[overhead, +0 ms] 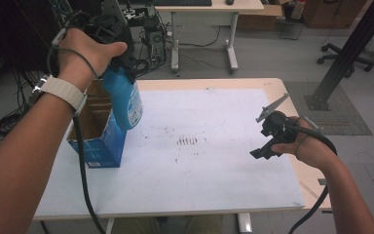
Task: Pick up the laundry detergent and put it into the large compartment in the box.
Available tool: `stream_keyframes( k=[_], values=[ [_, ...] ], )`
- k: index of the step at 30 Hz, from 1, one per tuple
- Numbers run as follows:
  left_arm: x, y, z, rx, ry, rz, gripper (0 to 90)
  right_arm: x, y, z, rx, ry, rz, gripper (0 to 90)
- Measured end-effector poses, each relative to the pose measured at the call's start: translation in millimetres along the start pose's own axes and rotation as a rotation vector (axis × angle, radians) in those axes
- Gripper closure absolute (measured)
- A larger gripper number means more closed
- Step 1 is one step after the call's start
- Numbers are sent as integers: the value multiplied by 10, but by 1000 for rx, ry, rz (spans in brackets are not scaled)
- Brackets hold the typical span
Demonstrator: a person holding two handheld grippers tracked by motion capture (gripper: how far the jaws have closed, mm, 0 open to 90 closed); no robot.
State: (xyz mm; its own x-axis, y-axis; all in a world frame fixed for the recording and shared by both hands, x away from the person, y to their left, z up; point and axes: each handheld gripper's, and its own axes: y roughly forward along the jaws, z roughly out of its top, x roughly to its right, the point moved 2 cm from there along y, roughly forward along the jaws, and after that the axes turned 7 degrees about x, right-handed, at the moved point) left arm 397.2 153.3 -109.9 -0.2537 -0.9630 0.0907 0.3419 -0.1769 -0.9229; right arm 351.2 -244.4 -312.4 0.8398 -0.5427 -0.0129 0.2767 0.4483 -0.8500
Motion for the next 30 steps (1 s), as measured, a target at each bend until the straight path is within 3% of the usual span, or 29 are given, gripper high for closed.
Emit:
stream_keyframes(
  k=[30],
  values=[
    [-317, -258, 7, 39, -87, 21, 375, 18, -17, -4, 3, 4, -2, 111]
  ],
)
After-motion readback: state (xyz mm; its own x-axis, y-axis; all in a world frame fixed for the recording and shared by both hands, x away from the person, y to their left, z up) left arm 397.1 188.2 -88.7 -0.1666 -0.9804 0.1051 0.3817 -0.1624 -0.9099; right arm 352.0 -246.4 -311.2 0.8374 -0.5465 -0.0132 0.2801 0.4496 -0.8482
